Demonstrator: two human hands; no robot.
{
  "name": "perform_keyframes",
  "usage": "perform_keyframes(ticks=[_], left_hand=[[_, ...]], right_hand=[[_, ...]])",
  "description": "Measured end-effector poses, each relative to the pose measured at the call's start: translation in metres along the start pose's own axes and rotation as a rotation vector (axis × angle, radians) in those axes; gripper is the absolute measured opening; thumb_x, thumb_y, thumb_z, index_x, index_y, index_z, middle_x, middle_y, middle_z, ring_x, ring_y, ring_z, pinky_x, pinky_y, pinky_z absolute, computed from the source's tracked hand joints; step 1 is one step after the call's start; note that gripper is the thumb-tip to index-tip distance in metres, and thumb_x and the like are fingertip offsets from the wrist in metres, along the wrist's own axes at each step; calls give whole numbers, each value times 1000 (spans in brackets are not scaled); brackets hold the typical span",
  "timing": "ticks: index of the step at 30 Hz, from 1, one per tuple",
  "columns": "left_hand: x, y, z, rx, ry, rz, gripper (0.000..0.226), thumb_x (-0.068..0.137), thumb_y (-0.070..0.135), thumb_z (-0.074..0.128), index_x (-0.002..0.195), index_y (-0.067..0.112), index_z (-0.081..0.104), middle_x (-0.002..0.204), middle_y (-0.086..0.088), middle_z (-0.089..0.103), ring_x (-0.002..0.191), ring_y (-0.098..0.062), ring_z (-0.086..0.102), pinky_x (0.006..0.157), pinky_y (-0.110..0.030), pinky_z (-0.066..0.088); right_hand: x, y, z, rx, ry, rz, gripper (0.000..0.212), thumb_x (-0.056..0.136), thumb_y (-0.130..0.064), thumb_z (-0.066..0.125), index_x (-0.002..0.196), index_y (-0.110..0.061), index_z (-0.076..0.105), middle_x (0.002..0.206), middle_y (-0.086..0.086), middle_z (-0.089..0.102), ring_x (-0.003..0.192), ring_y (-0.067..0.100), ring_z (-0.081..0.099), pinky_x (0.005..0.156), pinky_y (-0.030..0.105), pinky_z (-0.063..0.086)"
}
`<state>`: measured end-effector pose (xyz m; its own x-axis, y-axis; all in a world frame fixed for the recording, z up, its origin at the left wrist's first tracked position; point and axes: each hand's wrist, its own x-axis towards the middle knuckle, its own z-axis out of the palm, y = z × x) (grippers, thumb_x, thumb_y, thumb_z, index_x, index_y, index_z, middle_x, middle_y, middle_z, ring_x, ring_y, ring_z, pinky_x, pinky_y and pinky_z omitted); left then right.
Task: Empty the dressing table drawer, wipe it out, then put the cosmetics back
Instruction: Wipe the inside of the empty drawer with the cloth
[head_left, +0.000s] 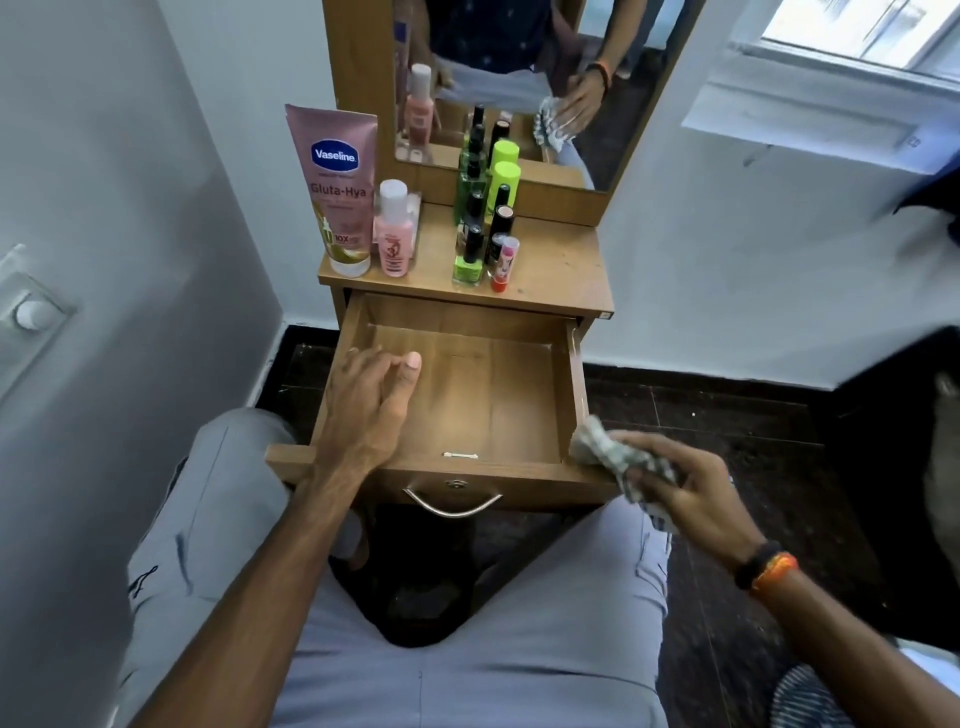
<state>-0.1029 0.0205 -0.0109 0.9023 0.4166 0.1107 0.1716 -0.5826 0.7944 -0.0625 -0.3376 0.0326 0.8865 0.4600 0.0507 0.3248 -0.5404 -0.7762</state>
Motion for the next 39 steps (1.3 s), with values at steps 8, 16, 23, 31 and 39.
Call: perform_keyframes(ticks=[8,16,23,31,39], left_hand=[[2,0,0,17,-41,3,75,86,80,32,115,21,68,137,-4,57,135,-19,43,112,-51,34],[-2,-3,-2,32,-38,-8,74,80,79,43,117,20,67,138,-4,55,135,-18,44,112,-48,36],[-2,-1,-1,79,-92,-36,81,78,87,34,117,25,68,143,-6,51,139,-24,40,114,-57,30],[-3,1,0,69,-96,-51,81,78,88,30,115,26,68,144,-6,51,139,-25,39,114,-58,29],[-8,1,1,126,-97,-22,74,82,84,32,112,27,69,144,-5,53,140,-23,37,114,-56,28]], right_hand=[[54,-5,18,-324,-29,5,35,80,-15,81,112,-28,76,126,-7,67,103,7,64,88,20,55],[80,-15,10,-346,-323,141,28,71,-14,87,88,-35,77,102,-4,57,93,12,56,76,21,53],[142,8,35,-399,96,66,33,88,-21,72,121,-19,72,135,3,60,115,24,59,104,41,49],[152,2,47,-562,50,75,40,95,-12,56,134,-19,62,143,4,56,116,33,60,102,44,48],[70,-30,27,-520,-215,240,32,89,-38,71,120,-31,71,104,0,75,78,9,66,83,21,53]])
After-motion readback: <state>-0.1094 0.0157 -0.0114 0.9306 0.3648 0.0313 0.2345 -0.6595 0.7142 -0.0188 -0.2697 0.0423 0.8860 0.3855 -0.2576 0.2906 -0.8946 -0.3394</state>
